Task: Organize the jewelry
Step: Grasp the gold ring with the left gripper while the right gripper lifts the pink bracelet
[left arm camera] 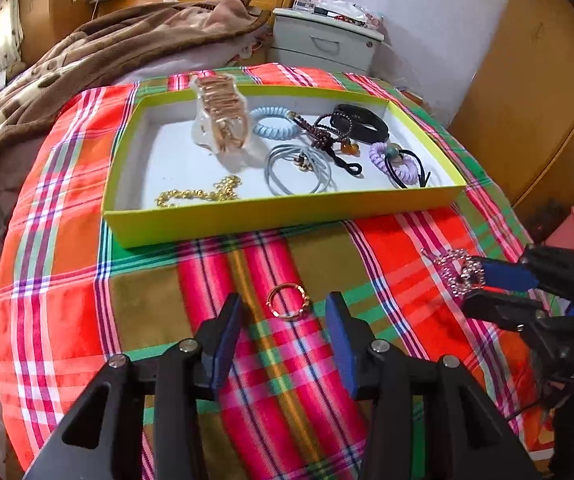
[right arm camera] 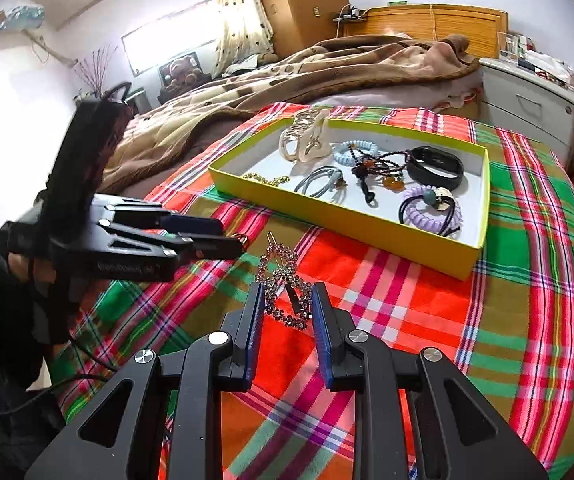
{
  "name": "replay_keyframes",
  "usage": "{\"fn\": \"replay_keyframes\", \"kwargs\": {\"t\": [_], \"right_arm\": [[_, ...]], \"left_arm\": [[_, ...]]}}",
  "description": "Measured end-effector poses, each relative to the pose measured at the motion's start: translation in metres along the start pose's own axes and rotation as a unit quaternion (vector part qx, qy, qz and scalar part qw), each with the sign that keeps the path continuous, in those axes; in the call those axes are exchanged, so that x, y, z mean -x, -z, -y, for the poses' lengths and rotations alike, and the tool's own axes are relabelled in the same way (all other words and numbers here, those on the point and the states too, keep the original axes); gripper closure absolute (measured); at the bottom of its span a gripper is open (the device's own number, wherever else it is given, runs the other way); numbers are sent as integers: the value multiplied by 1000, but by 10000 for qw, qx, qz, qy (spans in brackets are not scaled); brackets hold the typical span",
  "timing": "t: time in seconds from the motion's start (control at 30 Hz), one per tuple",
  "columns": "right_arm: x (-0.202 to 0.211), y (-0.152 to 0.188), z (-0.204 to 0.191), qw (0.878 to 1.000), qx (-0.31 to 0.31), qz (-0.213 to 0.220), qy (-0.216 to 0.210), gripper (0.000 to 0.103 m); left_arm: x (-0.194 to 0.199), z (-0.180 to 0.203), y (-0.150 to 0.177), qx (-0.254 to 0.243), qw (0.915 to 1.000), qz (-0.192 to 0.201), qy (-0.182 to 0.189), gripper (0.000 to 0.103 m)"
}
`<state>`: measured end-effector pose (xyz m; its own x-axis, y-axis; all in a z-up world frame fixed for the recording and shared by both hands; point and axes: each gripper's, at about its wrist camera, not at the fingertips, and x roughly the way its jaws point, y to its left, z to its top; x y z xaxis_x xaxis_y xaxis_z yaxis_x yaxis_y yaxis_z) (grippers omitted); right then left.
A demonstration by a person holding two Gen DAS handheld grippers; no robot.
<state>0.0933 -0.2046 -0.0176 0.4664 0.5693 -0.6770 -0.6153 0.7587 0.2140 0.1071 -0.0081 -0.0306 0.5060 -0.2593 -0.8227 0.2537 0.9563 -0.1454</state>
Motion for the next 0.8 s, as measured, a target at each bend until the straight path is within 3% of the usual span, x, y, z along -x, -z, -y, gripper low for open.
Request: {"fn": "replay_keyframes", "kwargs": {"t": [0.27,0.37,0.43,0.8], "right_arm": [[3,1,5,9999,-83,87,-30,79],[4,1,7,9999,-104,105,-51,79],[4,1,8,9998,-127,115,-37,79],[5,-6,9,9997,-158,199,-30,79]], "left_arm": [[-3,7,-3,-139,9996,-4,-247,58],[-4,10,-3,-216,9990,3,-395,66],[-3,9,-3,-191,9989,8,-420,79],[6,5,-6,-138,9994,138,-295,80]]}}
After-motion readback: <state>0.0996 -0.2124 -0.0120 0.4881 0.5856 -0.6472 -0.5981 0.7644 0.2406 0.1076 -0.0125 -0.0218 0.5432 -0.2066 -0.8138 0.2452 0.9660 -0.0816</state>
